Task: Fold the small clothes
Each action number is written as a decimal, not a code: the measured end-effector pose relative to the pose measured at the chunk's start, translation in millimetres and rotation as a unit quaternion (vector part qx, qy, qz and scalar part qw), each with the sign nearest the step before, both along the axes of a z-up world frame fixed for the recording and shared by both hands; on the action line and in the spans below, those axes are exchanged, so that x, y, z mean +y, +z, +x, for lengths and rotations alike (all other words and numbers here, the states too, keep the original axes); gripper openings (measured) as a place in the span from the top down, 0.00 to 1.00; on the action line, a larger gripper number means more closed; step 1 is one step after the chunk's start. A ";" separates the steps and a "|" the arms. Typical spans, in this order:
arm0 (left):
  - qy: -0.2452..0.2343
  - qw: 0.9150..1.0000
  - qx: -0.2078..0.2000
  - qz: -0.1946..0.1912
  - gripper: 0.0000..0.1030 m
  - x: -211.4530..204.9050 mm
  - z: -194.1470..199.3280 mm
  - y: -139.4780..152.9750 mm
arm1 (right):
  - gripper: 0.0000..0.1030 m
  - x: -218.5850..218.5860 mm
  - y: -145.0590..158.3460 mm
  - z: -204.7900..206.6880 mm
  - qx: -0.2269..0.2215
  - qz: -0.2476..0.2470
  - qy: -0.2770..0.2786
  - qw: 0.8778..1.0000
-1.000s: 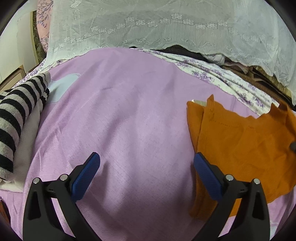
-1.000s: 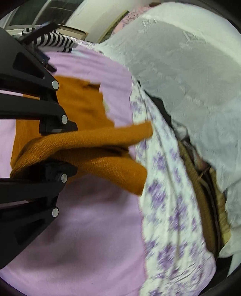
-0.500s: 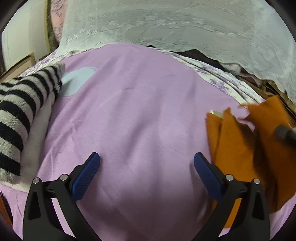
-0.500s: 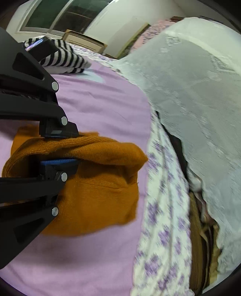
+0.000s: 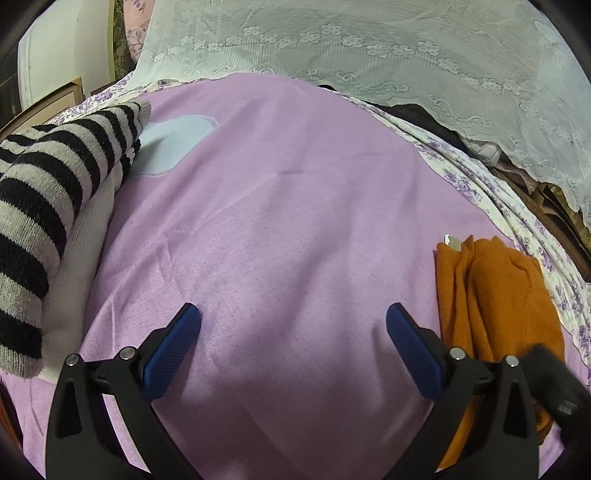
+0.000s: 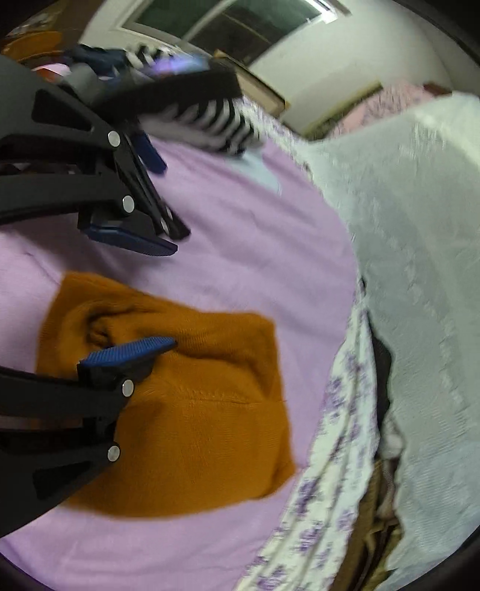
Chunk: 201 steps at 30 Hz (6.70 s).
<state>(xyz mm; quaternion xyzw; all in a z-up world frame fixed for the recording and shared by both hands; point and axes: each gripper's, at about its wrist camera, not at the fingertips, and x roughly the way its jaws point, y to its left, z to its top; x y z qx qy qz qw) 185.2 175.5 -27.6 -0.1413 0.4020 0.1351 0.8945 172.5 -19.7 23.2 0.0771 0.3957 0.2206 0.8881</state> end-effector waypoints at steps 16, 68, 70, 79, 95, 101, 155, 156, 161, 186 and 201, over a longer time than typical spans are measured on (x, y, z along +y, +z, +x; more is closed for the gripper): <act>-0.014 0.998 -0.055 0.015 0.04 -12.5 -14.5 21.0 | 0.65 26.3 -49.1 -31.3 -0.070 -0.222 0.006 0.972; -0.118 0.981 -0.028 0.150 0.04 -108.8 0.2 -8.0 | 0.83 -116.6 -52.1 131.2 0.066 0.085 -0.097 0.989; -0.118 0.981 -0.028 0.150 0.04 -108.9 0.5 -8.0 | 0.85 -119.2 -60.0 144.2 0.080 0.098 -0.094 0.988; -0.118 0.981 -0.029 0.151 0.04 -109.8 0.8 -7.7 | 0.88 -140.2 -53.1 139.1 0.038 0.118 -0.122 0.985; -0.161 0.985 -0.040 -0.048 0.04 -71.2 -0.1 1.7 | 0.66 -122.0 -42.3 43.7 0.047 0.097 -0.033 0.994; -0.184 0.976 -0.005 -0.115 0.04 -66.9 11.8 -11.9 | 0.34 -143.6 -44.8 24.3 0.057 0.136 -0.056 0.987; -0.426 0.889 -0.077 -0.146 0.61 -286.5 -65.5 82.4 | 0.59 -288.7 17.5 -118.6 -0.086 0.133 -0.124 0.980; -0.436 0.885 -0.078 -0.143 0.61 -302.6 -70.0 86.4 | 0.59 -305.5 20.2 -128.4 -0.091 0.133 -0.137 0.977; -0.488 0.860 -0.082 -0.122 0.61 -394.2 -92.5 107.7 | 0.59 -381.7 26.7 -167.1 -0.116 0.142 -0.193 0.964; -0.600 0.797 -0.045 -0.047 0.43 -660.5 -121.7 75.6 | 0.58 -617.1 -48.4 -230.2 -0.107 0.209 -0.374 0.897; -0.544 0.829 0.012 -0.128 0.04 -633.4 -92.9 28.1 | 0.53 -607.6 -61.1 -223.8 -0.132 0.165 -0.370 0.905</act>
